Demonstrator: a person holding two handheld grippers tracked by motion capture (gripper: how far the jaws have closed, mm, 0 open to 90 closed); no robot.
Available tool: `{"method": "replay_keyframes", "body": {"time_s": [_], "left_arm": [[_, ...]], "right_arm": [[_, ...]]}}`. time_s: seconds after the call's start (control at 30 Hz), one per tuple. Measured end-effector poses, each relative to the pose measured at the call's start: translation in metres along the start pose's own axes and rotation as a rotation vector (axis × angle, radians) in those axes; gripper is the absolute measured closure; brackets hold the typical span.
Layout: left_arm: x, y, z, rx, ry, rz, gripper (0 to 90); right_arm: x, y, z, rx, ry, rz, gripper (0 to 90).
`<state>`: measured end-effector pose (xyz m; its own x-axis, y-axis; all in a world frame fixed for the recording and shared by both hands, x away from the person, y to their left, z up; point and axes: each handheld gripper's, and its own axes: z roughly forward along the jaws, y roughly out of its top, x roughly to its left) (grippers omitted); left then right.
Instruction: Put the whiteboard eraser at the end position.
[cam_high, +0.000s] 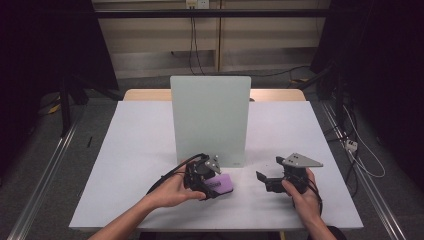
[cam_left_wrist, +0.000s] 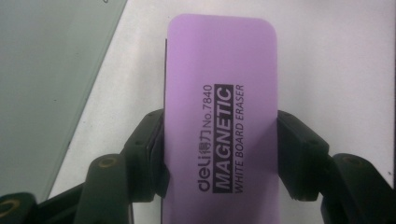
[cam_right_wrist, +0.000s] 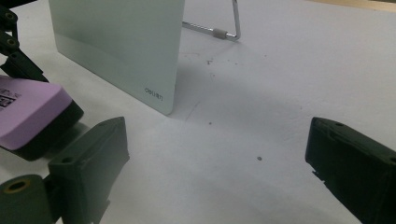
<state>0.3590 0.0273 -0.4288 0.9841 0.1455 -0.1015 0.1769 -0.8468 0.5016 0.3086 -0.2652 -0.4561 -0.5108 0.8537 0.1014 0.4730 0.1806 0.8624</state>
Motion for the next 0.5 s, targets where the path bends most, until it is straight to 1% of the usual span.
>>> {"method": "replay_keyframes", "body": {"time_s": [0.03,0.07,0.13,0.17,0.2,0.23,0.27,0.3,0.4,0.43,0.5], "left_arm": [[0.0000,-0.0004,0.0016,-0.001,-0.001,0.000,40.9],[0.0002,-0.0001,0.0021,0.010,-0.005,0.004,40.9],[0.0000,-0.0006,0.0046,-0.006,0.003,-0.001,40.9],[0.0007,-0.0003,0.0041,0.008,-0.004,0.000,40.9],[0.0011,-0.0004,0.0042,0.008,-0.005,-0.001,40.9],[0.0016,0.0001,0.0033,0.025,-0.007,0.003,40.9],[0.0015,0.0001,0.0036,0.024,-0.006,0.004,40.9],[0.0009,-0.0006,0.0050,0.005,-0.001,0.001,40.9],[0.0018,-0.0011,0.0053,0.005,0.000,0.000,40.9],[0.0013,-0.0012,0.0054,0.004,-0.002,-0.007,40.8],[0.0014,-0.0021,0.0061,-0.008,0.000,-0.010,40.8]], "right_arm": [[0.0000,0.0000,0.0001,0.000,0.000,0.000,5.8],[0.0001,0.0000,0.0001,0.000,0.000,-0.001,5.9],[0.0001,0.0000,-0.0003,0.000,0.002,-0.003,5.9],[0.0000,0.0000,-0.0003,0.000,0.002,-0.003,5.9],[-0.0001,-0.0001,-0.0003,0.000,0.001,-0.002,5.9],[-0.0003,0.0000,-0.0003,0.000,0.001,-0.001,5.9],[-0.0002,0.0000,-0.0002,0.000,0.001,-0.001,5.9],[-0.0001,0.0000,-0.0003,0.000,0.001,-0.002,5.9],[-0.0001,0.0000,-0.0004,0.000,0.002,-0.003,5.9],[-0.0002,0.0000,-0.0005,0.000,0.001,-0.002,5.9],[-0.0001,0.0000,-0.0003,0.000,0.001,-0.002,5.9]]}}
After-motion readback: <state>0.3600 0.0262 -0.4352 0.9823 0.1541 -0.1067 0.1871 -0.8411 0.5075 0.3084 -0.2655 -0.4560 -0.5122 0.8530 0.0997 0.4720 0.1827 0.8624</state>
